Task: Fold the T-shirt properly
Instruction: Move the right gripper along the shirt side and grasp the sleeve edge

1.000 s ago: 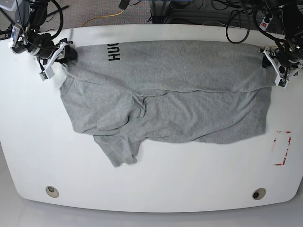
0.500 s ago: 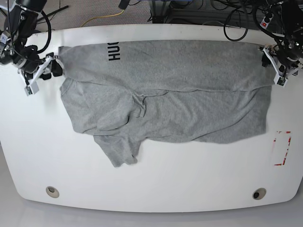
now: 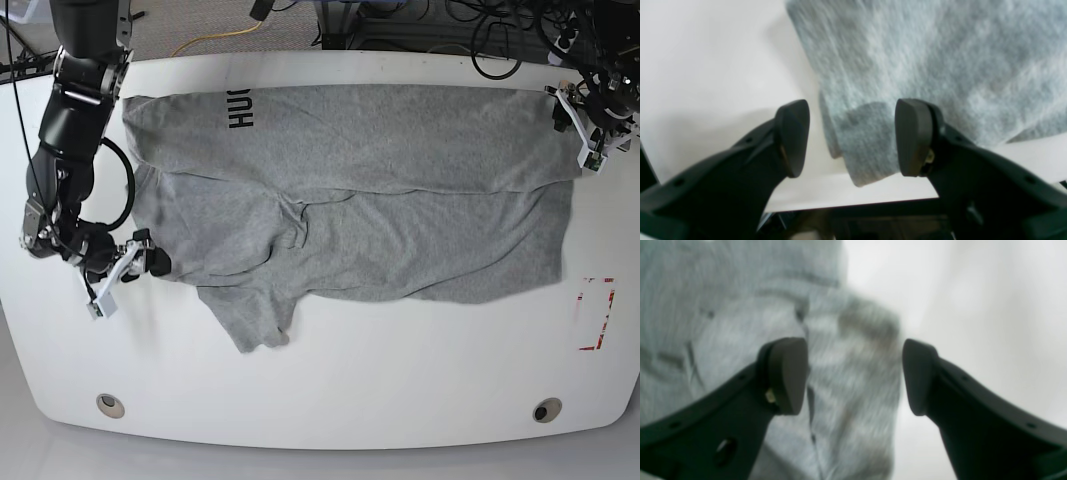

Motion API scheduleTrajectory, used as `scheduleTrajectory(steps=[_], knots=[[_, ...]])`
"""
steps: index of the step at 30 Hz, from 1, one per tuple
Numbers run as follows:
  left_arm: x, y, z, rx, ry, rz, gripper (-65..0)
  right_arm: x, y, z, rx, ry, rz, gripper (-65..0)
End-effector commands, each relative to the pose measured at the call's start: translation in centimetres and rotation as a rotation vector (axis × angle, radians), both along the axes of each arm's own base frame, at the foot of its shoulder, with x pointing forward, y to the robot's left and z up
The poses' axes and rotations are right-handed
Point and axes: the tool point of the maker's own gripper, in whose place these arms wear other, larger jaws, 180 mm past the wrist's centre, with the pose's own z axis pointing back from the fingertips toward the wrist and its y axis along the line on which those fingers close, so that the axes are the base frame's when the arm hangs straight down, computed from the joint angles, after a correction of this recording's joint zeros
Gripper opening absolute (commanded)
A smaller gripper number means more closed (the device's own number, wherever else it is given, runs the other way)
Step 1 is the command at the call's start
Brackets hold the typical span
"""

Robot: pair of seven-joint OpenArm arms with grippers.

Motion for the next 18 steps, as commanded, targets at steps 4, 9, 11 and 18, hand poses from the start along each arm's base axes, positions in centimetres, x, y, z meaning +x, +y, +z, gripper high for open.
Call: scheduleTrajectory(steps=[4, 9, 11, 18], knots=[[1.0, 0.1, 1.4, 0.017, -0.044, -0.019, -28.3, 4.6, -2.2, 1.5, -0.019, -0.073, -0.088, -22.5], [0.4, 0.4, 1.2, -0.002, -0.06, 0.036, -28.3, 5.5, -1.6, -0.8, -0.025, -0.064, -0.113, -22.5], [0.2, 0.7, 1.3, -0.005, -0.065, 0.054, -28.3, 5.4, -1.5, -1.8, -0.009, -0.055, -0.127, -22.7], [0.2, 0.9, 1.4, -0.001, -0.067, 0.058, -28.3, 5.2, 1.9, -3.8, 0.068, -0.037, -0.117, -22.7]])
